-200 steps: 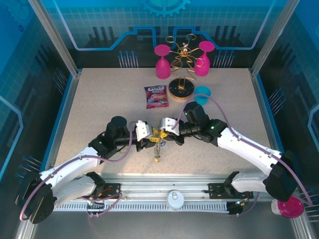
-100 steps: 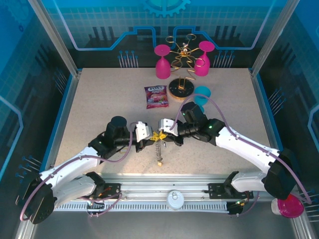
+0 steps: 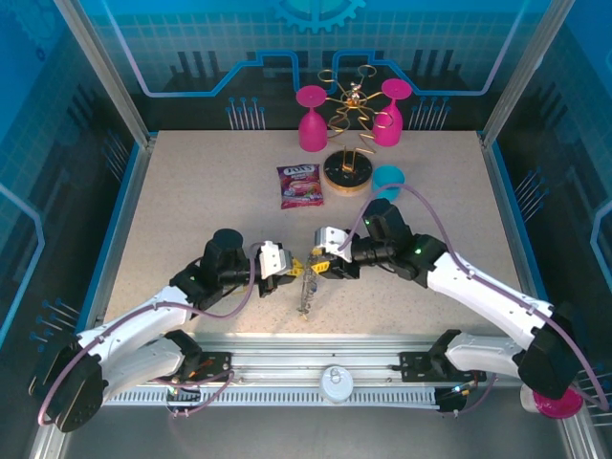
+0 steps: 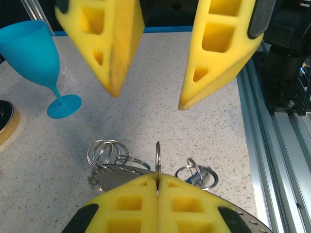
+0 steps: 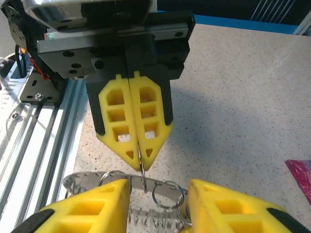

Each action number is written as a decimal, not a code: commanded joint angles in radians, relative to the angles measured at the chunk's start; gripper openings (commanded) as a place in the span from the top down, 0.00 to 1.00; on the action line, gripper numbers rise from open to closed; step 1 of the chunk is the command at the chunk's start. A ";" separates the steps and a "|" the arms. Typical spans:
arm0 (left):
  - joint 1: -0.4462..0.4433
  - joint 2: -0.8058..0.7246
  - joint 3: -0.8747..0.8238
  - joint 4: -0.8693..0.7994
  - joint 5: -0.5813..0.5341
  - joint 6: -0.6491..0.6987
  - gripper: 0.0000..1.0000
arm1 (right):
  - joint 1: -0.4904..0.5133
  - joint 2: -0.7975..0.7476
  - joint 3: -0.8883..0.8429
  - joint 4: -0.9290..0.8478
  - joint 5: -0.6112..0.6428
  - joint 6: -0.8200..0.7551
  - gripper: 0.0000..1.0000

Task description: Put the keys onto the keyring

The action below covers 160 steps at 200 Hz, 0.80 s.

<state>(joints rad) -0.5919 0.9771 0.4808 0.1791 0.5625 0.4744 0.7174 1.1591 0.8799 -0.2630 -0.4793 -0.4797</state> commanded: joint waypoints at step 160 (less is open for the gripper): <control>-0.002 -0.023 -0.024 0.135 0.051 -0.030 1.00 | 0.020 0.028 -0.130 0.258 -0.066 0.137 0.80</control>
<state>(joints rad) -0.5919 0.9714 0.4679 0.2615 0.5674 0.4580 0.7238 1.1732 0.7532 -0.0528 -0.5087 -0.3576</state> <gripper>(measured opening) 0.051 0.217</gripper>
